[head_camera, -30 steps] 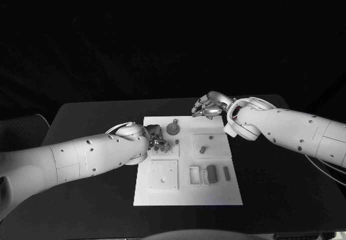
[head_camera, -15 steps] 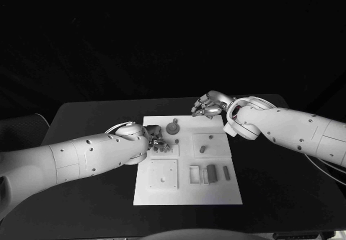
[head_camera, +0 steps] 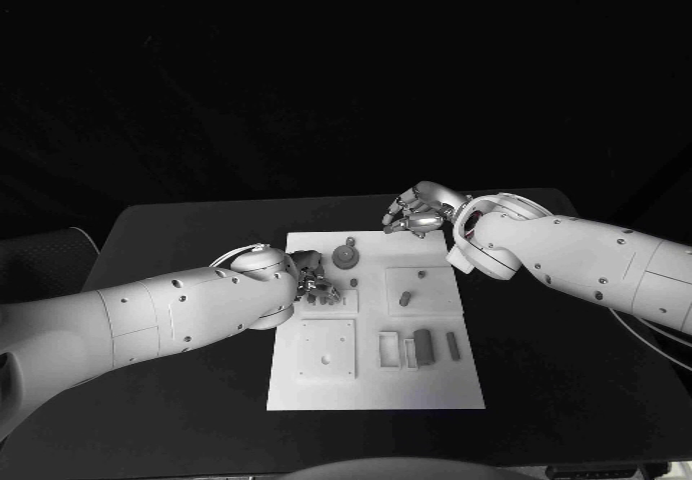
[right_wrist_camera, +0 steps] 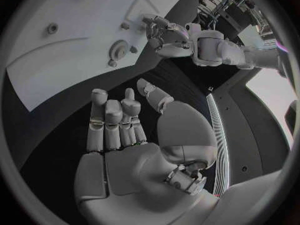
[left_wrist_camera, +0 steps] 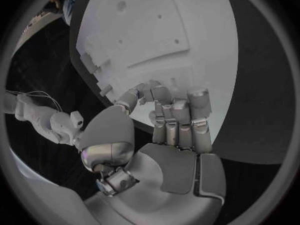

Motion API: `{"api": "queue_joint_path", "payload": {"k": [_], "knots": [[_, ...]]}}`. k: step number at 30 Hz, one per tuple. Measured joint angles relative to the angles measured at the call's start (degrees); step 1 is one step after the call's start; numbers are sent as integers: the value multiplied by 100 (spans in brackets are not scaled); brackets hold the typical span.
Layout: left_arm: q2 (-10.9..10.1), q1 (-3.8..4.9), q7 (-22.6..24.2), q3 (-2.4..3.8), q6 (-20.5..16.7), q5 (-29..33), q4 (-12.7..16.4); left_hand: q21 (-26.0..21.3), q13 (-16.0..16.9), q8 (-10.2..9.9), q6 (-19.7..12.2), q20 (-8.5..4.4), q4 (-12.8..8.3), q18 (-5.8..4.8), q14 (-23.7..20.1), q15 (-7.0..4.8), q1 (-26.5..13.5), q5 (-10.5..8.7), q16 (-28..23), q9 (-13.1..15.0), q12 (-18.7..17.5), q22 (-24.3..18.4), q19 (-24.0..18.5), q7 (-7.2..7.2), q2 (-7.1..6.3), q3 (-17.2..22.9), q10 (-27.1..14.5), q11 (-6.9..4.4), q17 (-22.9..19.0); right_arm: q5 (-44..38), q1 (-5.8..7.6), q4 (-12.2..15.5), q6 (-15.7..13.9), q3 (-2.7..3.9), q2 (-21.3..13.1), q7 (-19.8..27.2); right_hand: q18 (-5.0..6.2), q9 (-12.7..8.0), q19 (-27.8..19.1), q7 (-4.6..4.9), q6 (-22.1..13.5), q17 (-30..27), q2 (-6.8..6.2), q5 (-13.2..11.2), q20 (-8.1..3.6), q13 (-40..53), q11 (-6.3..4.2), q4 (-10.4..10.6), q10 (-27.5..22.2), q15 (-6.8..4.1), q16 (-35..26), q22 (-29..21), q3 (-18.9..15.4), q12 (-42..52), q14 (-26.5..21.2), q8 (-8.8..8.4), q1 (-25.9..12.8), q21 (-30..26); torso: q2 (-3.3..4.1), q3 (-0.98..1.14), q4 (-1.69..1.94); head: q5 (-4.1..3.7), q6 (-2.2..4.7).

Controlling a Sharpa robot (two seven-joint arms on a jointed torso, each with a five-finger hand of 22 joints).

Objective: Assemble the parts on the task board

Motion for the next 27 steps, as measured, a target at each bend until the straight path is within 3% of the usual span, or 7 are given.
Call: {"api": "queue_joint_path", "payload": {"k": [6,27], "knots": [[-7,0,6,0,-4,74,-3,0,-1,-2,-3,9,0,0,-8,8,28,46,0,-2,0,0,-9,-3,77,-15,0,0,-1,1,-2,-2,1,0,1,0,-1,0,0,-4,7,0,0,0,0,4,0,0,0,1,0,0,0,0,0,0,0,0,2,-1,-1,0,2],[-44,0,7,3,51,326,0,0,-6,11,-11,10,-28,0,-29,7,37,65,0,0,24,4,-10,-11,84,13,0,0,-7,3,-19,-11,9,0,10,0,43,5,0,-4,15,0,0,0,0,4,0,0,0,12,0,0,0,0,9,-24,0,0,-1,1,2,-2,0]]}}
